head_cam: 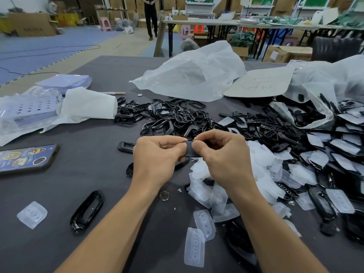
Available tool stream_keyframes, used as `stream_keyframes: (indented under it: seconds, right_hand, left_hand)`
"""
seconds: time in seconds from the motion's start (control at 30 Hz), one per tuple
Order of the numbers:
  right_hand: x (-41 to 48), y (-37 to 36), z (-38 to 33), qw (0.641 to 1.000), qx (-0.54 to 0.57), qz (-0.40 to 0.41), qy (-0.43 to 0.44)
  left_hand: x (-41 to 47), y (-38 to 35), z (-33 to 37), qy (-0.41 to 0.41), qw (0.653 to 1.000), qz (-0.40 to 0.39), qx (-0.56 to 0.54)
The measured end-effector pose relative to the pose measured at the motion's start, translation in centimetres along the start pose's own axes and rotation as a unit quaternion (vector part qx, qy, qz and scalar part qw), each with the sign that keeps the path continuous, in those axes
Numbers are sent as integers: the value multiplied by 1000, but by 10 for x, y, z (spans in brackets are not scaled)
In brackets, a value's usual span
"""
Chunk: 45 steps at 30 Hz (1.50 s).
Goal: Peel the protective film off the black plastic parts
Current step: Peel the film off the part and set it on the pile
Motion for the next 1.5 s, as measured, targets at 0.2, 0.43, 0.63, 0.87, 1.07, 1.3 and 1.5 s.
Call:
stream_keyframes:
  seconds: [0.2, 0.43, 0.63, 0.87, 1.07, 1.3, 1.5]
  right_hand:
    - [-1, -3, 0, 1000, -25, -5, 9]
    - [2, -6, 3, 999, 31, -33, -19]
    - [2, -5, 7, 996, 65, -32, -49]
    - [1, -3, 2, 997, 64, -38, -34]
    - [7, 7, 9, 991, 121, -12, -58]
    - [7, 5, 11, 990, 125, -21, -57]
    - [6, 7, 4, 999, 25, -13, -23]
  left_hand:
    - [-3, -4, 3, -39, 998, -18, 42]
    - [1, -1, -1, -19, 1000, 17, 5]
    - [3, 2, -5, -13, 1000, 26, 1]
    - [3, 0, -3, -24, 999, -1, -31]
    - [5, -5, -6, 21, 997, -35, -68]
    - [4, -6, -7, 23, 998, -35, -37]
    - [5, -6, -11, 34, 998, -18, -45]
Point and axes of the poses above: each hand's wrist, its own x-axis towards the middle knuckle, its own y-axis out of the back of the hand, z = x × y, the point moved 7 cm from there along x, towards the middle knuckle
